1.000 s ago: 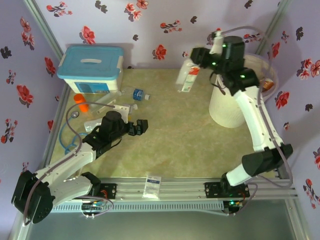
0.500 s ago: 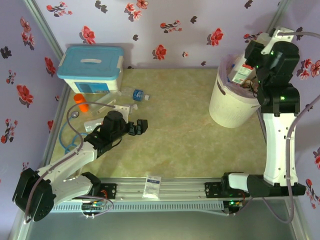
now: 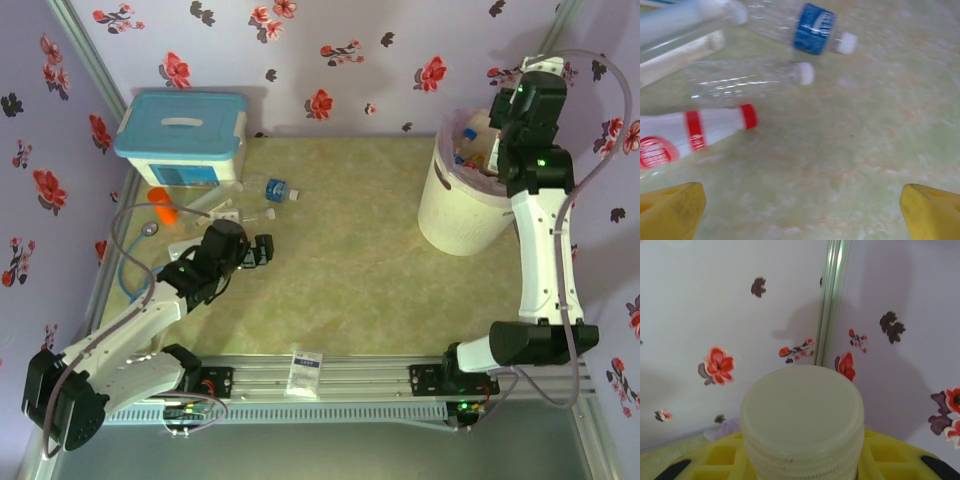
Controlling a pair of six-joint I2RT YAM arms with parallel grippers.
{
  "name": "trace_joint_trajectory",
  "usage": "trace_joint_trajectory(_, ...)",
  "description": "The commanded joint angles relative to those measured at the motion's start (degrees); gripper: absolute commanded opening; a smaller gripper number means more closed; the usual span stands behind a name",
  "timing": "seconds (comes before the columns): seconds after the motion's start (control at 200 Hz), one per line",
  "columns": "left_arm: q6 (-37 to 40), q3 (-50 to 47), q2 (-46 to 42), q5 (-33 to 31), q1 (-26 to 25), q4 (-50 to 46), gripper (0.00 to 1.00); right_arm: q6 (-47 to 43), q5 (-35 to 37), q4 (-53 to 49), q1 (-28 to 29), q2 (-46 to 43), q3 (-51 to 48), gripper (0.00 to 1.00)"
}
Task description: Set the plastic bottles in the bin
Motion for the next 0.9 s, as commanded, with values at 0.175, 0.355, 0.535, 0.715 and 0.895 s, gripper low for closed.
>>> trace_joint_trajectory(0.175,-7.4,0.3,-1.6,-6.9,5.0,-10.5,0.98,-2.8,0.6,3.3,-0.3,3.0,-5.1,0.22)
trace_joint_trajectory(0.355,-7.4,-0.5,-2.6,-6.8,5.5,-9.7,0.98,-1.6,-1.2,2.4,-2.4,7.2,-6.0,0.23)
trace_joint_trajectory(0.535,-8.5,-0.4,-3.1,-6.7,6.5,-10.6,0.97,5.6,-11.5,-3.5,-7.4,11.3,-3.1,0.25)
trace_joint_trajectory(0.715,-9.1,-0.8,-3.4,-6.5,7.2,-10.3,0.96,11.8,-20.4,-9.9,-11.0,14.1,0.8,0.26)
trace_joint_trajectory(0.895,-9.4,-0.9,-3.2,-5.8,7.6,-9.7,0.96,16.8,-24.6,-10.6,-13.2,12.3,2.7,0.26)
